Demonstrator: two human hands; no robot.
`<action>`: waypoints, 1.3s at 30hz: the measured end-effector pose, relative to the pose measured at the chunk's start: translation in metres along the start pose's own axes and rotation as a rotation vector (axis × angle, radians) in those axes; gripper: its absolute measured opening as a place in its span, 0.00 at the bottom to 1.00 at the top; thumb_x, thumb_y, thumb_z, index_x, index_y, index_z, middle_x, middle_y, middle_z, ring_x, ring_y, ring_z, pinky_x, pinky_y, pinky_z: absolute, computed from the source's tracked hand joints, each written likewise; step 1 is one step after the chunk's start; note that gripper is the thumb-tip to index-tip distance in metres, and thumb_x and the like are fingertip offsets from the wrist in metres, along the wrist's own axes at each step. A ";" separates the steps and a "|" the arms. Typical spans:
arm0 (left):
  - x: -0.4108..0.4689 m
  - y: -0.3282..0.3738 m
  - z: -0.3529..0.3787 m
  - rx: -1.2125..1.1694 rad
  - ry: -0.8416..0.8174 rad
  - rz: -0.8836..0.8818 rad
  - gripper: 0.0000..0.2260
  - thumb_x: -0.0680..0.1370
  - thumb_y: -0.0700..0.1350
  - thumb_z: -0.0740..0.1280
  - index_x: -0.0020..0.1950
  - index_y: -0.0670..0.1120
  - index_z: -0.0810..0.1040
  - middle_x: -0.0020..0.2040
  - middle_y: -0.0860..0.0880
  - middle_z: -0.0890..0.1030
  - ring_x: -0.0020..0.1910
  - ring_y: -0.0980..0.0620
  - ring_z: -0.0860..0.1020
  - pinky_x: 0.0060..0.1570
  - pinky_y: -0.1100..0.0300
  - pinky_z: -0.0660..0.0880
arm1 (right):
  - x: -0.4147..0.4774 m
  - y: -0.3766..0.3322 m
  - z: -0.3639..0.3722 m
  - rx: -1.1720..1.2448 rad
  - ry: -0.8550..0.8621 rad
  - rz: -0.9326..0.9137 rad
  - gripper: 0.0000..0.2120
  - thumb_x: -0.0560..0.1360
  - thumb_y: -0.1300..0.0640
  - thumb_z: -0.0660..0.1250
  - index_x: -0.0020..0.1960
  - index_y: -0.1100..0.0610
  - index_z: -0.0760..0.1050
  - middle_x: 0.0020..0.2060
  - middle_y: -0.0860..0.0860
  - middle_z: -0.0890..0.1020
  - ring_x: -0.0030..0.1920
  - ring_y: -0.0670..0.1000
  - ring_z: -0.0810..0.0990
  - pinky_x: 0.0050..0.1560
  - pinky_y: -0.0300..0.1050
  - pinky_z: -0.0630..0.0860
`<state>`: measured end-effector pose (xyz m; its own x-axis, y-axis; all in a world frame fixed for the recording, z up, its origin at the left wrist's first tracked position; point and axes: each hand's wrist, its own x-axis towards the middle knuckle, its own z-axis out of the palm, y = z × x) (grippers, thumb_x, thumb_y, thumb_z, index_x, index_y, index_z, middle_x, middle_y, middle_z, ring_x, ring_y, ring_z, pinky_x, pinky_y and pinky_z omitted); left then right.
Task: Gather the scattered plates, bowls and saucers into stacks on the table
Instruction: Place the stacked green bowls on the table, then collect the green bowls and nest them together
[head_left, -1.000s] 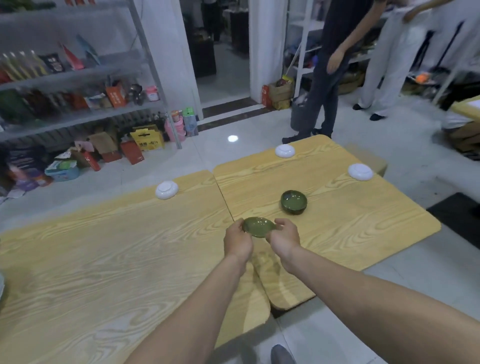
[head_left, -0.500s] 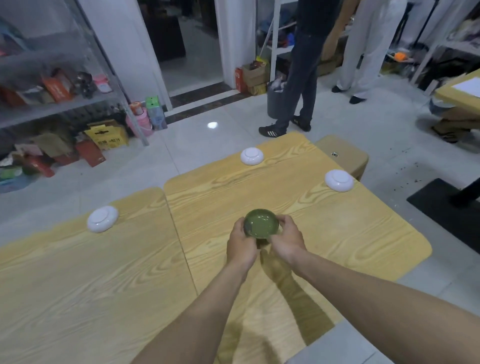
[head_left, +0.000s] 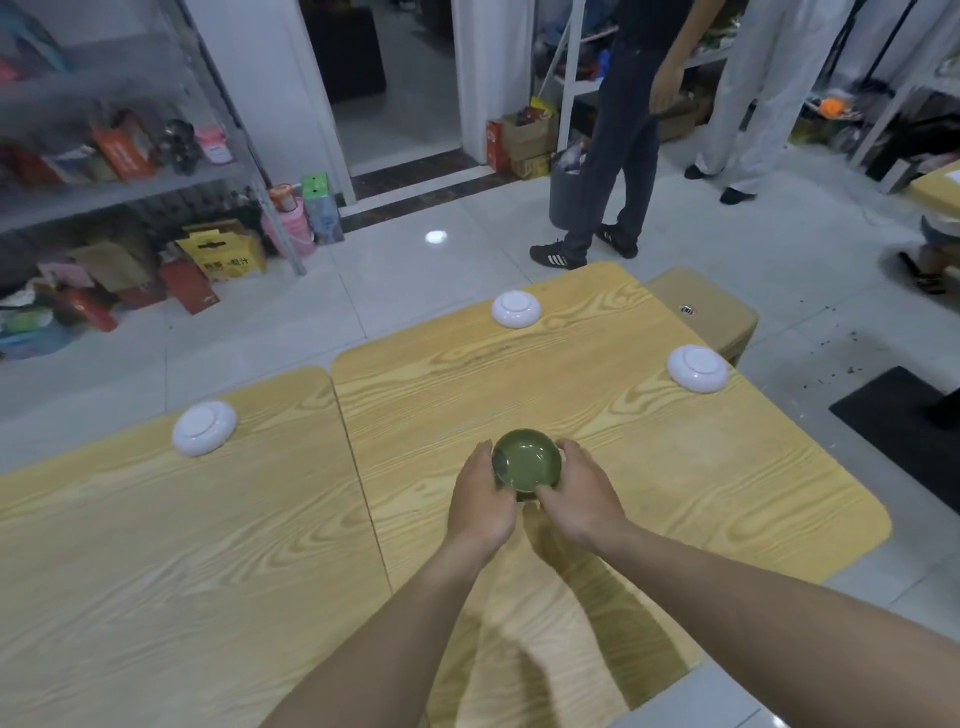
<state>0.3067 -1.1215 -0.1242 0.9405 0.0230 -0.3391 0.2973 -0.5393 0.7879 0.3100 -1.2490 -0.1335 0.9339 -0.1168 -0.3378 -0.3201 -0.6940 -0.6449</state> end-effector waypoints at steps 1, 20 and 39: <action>-0.001 -0.002 -0.006 0.104 -0.003 0.042 0.20 0.81 0.42 0.60 0.73 0.54 0.65 0.71 0.57 0.68 0.71 0.54 0.63 0.69 0.64 0.63 | -0.002 -0.004 -0.001 -0.123 0.028 -0.083 0.28 0.76 0.53 0.65 0.74 0.54 0.62 0.68 0.53 0.71 0.70 0.57 0.68 0.69 0.51 0.67; -0.243 -0.094 -0.309 0.872 0.513 -0.116 0.33 0.80 0.61 0.53 0.80 0.54 0.43 0.80 0.50 0.38 0.79 0.43 0.39 0.76 0.42 0.48 | -0.199 -0.264 0.093 -0.837 -0.030 -0.918 0.40 0.75 0.31 0.54 0.79 0.44 0.42 0.79 0.56 0.42 0.79 0.58 0.45 0.75 0.62 0.50; -0.488 -0.328 -0.507 0.544 0.867 -0.573 0.31 0.80 0.59 0.57 0.80 0.51 0.51 0.80 0.47 0.49 0.78 0.46 0.51 0.73 0.46 0.57 | -0.438 -0.453 0.376 -0.700 -0.288 -1.331 0.36 0.77 0.36 0.57 0.78 0.49 0.50 0.79 0.56 0.53 0.75 0.57 0.61 0.68 0.54 0.65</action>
<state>-0.1667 -0.5290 0.0432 0.5523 0.8317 0.0562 0.8014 -0.5484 0.2388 -0.0143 -0.6170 0.0490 0.3852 0.9222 0.0355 0.9125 -0.3749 -0.1637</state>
